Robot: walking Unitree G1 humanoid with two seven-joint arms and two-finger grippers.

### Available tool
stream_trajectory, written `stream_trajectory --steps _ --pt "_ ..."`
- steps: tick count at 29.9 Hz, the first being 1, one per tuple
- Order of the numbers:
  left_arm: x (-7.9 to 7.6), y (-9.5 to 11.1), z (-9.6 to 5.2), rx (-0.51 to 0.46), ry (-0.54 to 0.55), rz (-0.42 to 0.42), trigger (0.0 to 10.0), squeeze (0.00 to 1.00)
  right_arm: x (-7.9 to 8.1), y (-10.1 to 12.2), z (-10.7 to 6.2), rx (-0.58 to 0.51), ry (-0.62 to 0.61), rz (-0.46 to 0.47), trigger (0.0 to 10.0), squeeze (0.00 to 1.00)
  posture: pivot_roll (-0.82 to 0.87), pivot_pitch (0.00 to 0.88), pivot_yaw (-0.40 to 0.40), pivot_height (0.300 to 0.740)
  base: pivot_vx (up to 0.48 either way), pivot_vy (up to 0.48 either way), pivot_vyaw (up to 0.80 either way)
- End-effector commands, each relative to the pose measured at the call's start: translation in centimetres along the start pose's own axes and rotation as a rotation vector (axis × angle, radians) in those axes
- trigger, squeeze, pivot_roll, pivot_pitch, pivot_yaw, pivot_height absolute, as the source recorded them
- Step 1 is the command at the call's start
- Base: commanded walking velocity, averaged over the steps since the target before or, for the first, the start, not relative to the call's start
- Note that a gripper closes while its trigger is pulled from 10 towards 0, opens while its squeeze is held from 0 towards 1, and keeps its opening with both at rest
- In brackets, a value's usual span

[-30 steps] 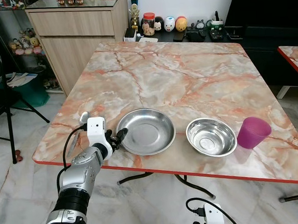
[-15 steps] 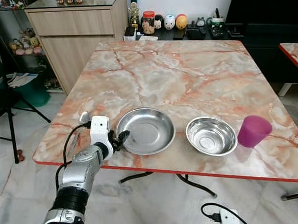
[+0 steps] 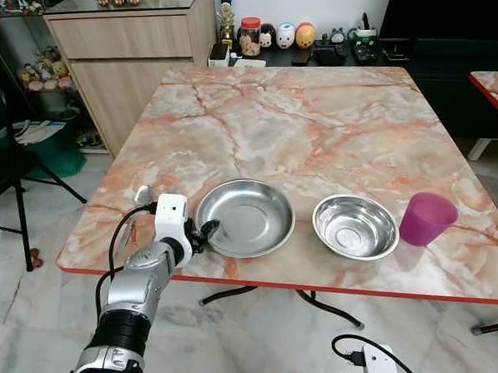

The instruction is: Setting the table

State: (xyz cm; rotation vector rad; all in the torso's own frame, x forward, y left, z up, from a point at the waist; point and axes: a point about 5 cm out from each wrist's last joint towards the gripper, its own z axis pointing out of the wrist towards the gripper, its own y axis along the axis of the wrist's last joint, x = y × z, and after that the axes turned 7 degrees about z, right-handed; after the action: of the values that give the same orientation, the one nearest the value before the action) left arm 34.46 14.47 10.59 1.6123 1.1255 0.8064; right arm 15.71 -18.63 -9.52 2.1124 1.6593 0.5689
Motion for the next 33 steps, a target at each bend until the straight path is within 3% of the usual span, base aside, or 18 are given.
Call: stream_trajectory --steps 1,9,10,11,12,16,17,18,19,20,31,32,33 --pt "-0.1 0.6 0.3 0.002 -0.01 0.01 10.0 0.0 0.0 -0.1 0.0 0.001 -0.001 0.005 10.0 0.0 0.09 0.0 -0.011 0.74 0.0 0.0 0.0" --pt "-0.6 0.9 0.6 0.002 -0.017 0.032 10.0 0.0 0.2 0.0 0.0 -0.002 0.007 0.002 10.0 0.0 0.09 0.0 -0.008 0.74 0.0 0.0 0.0" --pt "-0.5 0.8 0.6 0.004 -0.011 0.031 8.8 0.0 0.2 0.0 0.0 -0.002 0.008 0.002 10.0 0.0 0.09 0.0 -0.008 0.74 0.0 0.0 0.0" --pt "-0.5 0.8 0.6 0.006 -0.008 0.03 8.8 0.0 0.2 0.0 0.0 -0.002 0.008 0.002 10.0 0.0 0.09 0.0 -0.008 0.74 0.0 0.0 0.0" --pt "-0.5 0.8 0.6 0.007 -0.006 0.03 8.2 0.0 0.3 0.0 0.0 -0.002 0.009 0.001 10.0 0.0 0.09 0.0 -0.008 0.74 0.0 0.0 0.0" --pt "-0.5 0.7 0.6 0.01 -0.007 0.032 8.4 0.0 0.4 0.1 0.0 -0.001 0.01 -0.001 10.0 0.0 0.09 0.0 -0.009 0.74 0.0 0.0 0.0" --pt "-0.4 0.6 0.6 0.015 -0.004 0.031 5.0 0.0 0.4 0.1 0.1 -0.001 0.011 -0.001 10.0 0.0 0.09 0.0 -0.009 0.74 0.0 0.0 0.0" --pt "-0.4 0.5 0.6 0.02 -0.002 0.033 4.9 0.0 0.4 0.1 0.1 -0.001 0.011 -0.001 10.0 0.0 0.09 0.0 -0.009 0.74 0.0 0.0 0.0" --pt "-0.4 0.4 0.6 0.025 -0.001 0.035 5.5 0.0 0.5 0.1 0.1 -0.001 0.011 -0.001 10.0 0.0 0.09 0.0 -0.009 0.74 0.0 0.0 0.0" --pt "-0.4 0.3 0.6 0.031 0.0 0.036 10.0 0.0 0.5 0.1 0.1 -0.001 0.012 -0.001 10.0 0.0 0.09 0.0 -0.009 0.74 0.0 0.0 0.0" --pt "-0.2 0.0 0.6 0.041 0.008 0.02 10.0 0.0 1.1 0.0 0.1 0.001 0.017 -0.005 10.0 0.0 0.09 0.0 -0.01 0.74 0.0 0.0 0.0" --pt "-0.2 0.0 0.6 0.039 0.009 0.021 3.7 0.0 0.7 -0.1 0.1 0.002 0.014 -0.005 10.0 0.0 0.09 0.0 -0.01 0.74 0.0 0.0 0.0" --pt "-0.2 0.0 0.6 0.037 0.009 0.021 0.0 0.0 0.5 -0.1 0.0 0.002 0.012 -0.004 10.0 0.0 0.09 0.0 -0.01 0.74 0.0 0.0 0.0"
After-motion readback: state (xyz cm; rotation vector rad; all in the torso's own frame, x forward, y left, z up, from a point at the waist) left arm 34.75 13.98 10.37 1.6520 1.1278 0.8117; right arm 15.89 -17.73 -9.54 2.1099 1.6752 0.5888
